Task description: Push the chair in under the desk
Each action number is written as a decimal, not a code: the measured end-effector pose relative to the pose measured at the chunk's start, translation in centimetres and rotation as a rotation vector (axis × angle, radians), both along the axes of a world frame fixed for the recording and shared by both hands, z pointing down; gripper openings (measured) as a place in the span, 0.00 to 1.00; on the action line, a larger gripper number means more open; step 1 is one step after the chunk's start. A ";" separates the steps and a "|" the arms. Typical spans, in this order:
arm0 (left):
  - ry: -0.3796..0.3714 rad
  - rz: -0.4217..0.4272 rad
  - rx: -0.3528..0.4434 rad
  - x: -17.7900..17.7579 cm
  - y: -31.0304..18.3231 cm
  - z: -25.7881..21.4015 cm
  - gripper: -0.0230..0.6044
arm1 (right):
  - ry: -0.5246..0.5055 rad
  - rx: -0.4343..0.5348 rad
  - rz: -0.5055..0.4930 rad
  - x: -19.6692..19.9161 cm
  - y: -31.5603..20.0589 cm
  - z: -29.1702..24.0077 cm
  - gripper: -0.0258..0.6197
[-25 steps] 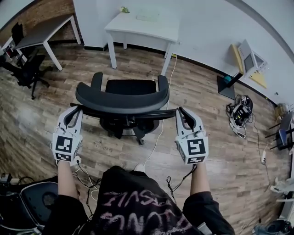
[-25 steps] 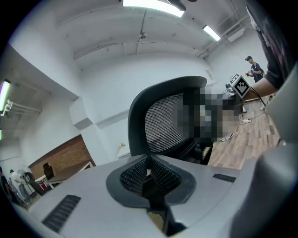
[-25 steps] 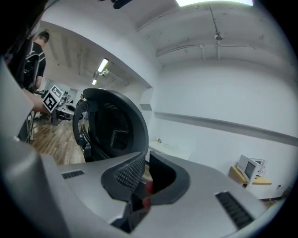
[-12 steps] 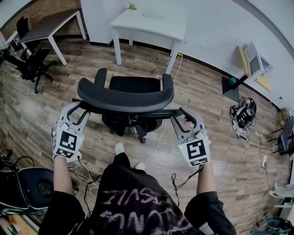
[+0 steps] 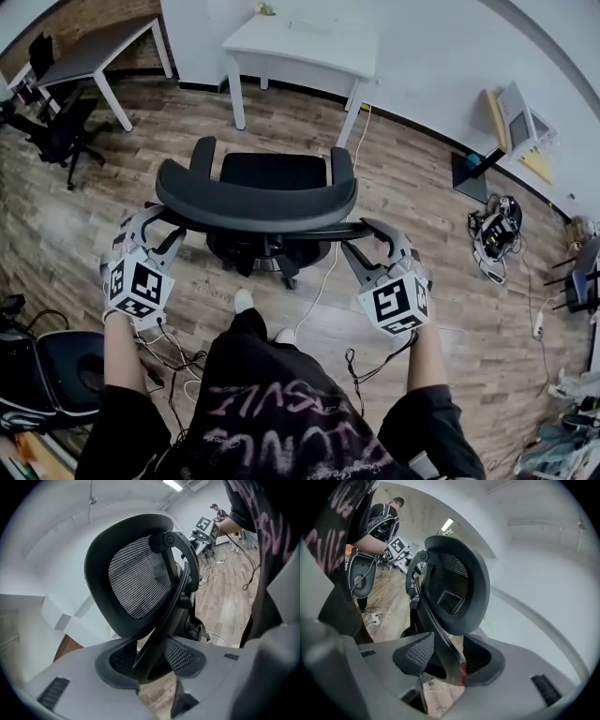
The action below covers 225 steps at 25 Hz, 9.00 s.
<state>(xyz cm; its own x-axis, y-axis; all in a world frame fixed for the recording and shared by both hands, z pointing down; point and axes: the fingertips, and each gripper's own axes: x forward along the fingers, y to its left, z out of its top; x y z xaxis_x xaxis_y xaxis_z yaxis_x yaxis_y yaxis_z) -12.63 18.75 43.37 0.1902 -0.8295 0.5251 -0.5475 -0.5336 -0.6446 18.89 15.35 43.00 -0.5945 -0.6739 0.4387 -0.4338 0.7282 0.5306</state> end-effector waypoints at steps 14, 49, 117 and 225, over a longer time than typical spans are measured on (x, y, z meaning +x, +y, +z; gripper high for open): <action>-0.135 0.068 -0.127 -0.6 -0.8 2.3 0.39 | 0.215 -0.032 -0.081 -1.0 -0.7 2.5 0.36; -0.192 0.074 -0.077 -0.5 -1.8 3.8 0.41 | 0.374 0.014 -0.087 -2.5 -1.7 4.9 0.36; -0.147 0.178 -0.058 -7.4 -35.1 4.0 0.41 | 0.377 0.038 0.038 -9.2 -32.7 5.3 0.37; -0.096 0.329 -0.006 -11.5 -84.7 4.2 0.43 | 0.408 0.073 0.186 -13.6 -77.9 5.5 0.38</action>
<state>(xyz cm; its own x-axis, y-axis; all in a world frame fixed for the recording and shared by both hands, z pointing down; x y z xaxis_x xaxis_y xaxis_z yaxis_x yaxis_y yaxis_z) -24.14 -65.97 47.57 0.3963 -0.7285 0.5588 -0.2819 -0.6758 -0.6810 5.32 -62.50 48.51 -0.2490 -0.7904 0.5597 -0.2983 0.6124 0.7321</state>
